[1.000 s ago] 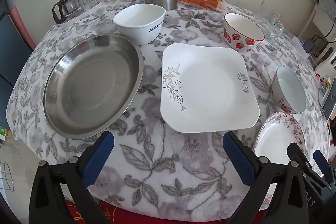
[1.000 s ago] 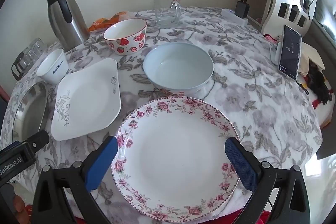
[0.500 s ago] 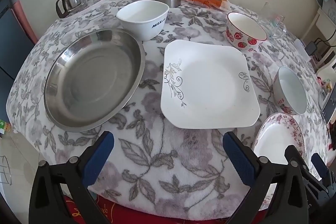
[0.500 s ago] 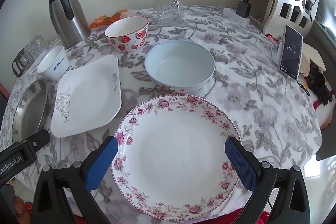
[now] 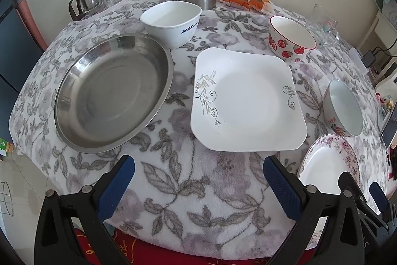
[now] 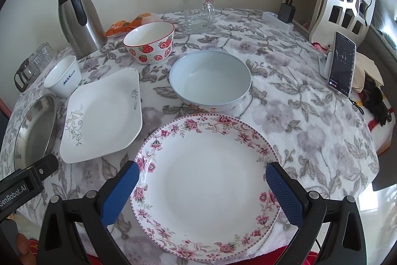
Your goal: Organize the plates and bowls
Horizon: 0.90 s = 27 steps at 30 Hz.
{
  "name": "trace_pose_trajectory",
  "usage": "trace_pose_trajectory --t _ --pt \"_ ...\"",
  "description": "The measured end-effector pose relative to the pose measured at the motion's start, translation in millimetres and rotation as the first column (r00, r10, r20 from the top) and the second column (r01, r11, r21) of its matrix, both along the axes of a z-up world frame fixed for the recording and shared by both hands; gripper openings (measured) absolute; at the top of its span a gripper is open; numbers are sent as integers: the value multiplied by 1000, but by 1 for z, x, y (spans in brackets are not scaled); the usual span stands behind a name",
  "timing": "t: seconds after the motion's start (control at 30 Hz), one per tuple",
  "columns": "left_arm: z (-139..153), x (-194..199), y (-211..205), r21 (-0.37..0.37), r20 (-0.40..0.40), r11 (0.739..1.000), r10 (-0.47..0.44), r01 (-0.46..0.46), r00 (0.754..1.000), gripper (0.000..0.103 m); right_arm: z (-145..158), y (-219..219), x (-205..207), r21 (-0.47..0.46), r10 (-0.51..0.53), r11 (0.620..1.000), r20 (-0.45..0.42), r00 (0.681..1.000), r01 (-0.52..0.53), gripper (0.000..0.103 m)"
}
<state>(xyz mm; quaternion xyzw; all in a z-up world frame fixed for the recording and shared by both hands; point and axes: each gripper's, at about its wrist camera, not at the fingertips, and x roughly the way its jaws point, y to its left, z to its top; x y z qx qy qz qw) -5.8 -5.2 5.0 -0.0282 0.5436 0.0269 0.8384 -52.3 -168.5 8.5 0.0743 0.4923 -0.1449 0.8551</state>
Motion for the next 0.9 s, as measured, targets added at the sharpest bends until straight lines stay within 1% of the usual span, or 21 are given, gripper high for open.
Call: trace_pose_trajectory --t 0.3,0.9 --pt "-1 -1 4 -9 -5 1000 15 -15 1000 103 -1 -1 -1 -1 -3 1000 0 1000 3 103" --pt "-3 -2 4 -5 -8 1000 16 -16 1000 103 -1 0 -1 -3 1 1000 -1 1000 -1 103"
